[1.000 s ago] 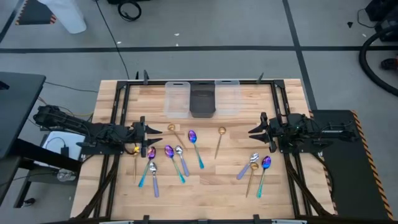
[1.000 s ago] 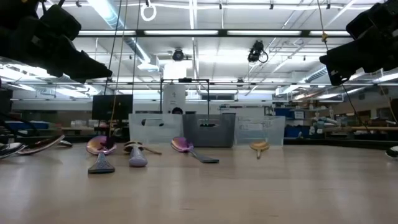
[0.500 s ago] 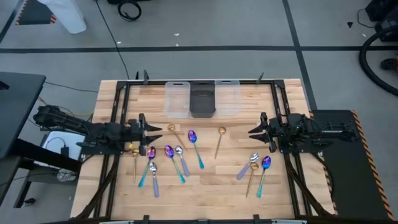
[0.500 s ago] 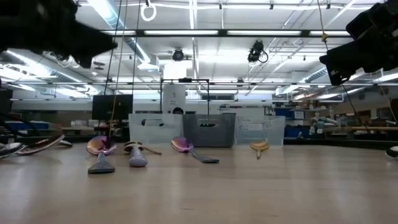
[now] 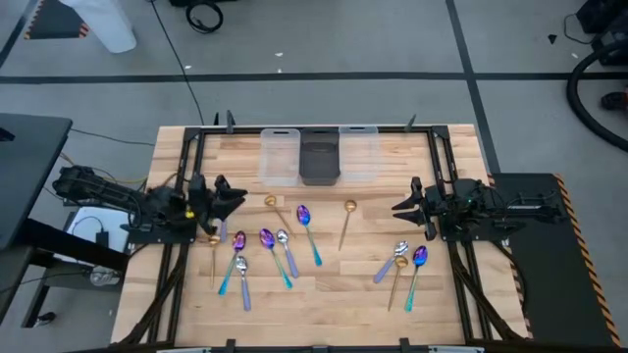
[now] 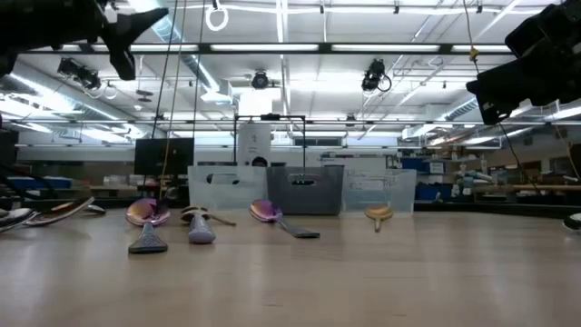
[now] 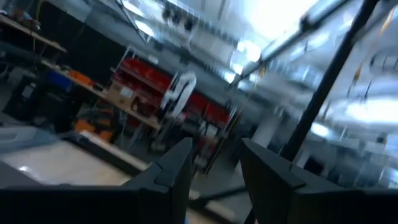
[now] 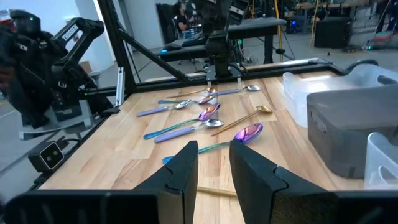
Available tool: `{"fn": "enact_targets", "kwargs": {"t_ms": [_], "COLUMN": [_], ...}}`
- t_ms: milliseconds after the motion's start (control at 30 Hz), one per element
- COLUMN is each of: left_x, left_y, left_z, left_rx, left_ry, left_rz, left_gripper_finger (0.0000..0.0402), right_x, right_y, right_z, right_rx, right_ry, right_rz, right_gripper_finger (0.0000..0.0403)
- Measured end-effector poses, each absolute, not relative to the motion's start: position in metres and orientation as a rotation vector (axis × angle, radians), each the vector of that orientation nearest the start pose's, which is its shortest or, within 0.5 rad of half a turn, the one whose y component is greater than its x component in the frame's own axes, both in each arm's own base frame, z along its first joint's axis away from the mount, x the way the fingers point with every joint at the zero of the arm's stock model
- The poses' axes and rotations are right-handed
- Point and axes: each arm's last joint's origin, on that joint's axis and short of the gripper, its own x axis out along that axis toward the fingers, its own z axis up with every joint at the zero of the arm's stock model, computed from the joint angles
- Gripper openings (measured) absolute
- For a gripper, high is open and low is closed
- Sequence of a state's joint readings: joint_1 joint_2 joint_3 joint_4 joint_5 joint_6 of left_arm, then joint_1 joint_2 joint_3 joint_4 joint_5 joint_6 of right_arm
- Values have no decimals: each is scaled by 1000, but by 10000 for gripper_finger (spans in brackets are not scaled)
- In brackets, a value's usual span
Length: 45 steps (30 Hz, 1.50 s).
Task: Sort silverware by color (type)
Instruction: Put the right blue spoon into the right transparent bin
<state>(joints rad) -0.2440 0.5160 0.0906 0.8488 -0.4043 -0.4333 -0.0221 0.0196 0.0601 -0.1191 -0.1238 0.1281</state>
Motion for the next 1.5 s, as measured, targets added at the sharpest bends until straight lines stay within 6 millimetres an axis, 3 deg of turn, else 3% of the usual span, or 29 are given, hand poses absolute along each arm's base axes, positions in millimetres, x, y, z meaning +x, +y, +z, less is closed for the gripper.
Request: {"fn": "enact_targets", "kwargs": {"t_ms": [167,333,500,767,1133,1267,1367,1500], "left_x": [117,112,111,111,109,107,107,107], "left_y": [-17,-14,-14,-13,-8,-8,-7,-3], "left_z": [238,244,246,246,246,247,247,243], "left_rx": [-621,-726,-742,-800,-826,-853,-893,-969], "left_ry": [-575,-664,-695,-702,-739,-766,-776,-788], "left_rz": [61,63,61,59,239,237,268,427], "left_gripper_finger": [142,142,142,142,142,142,142,142], "right_x": [95,89,76,58,53,52,55,72], "right_y": [0,-4,-6,-5,-10,-13,-18,-21], "right_z": [184,211,235,254,257,256,252,239], "right_rx": [93,201,294,217,380,571,780,891], "right_ry": [-56,-355,-647,-912,-988,-1026,-1045,-910], "right_rz": [39,-64,-95,-61,-173,-220,-356,-475], "right_gripper_finger": [103,103,103,103,103,103,103,97]}}
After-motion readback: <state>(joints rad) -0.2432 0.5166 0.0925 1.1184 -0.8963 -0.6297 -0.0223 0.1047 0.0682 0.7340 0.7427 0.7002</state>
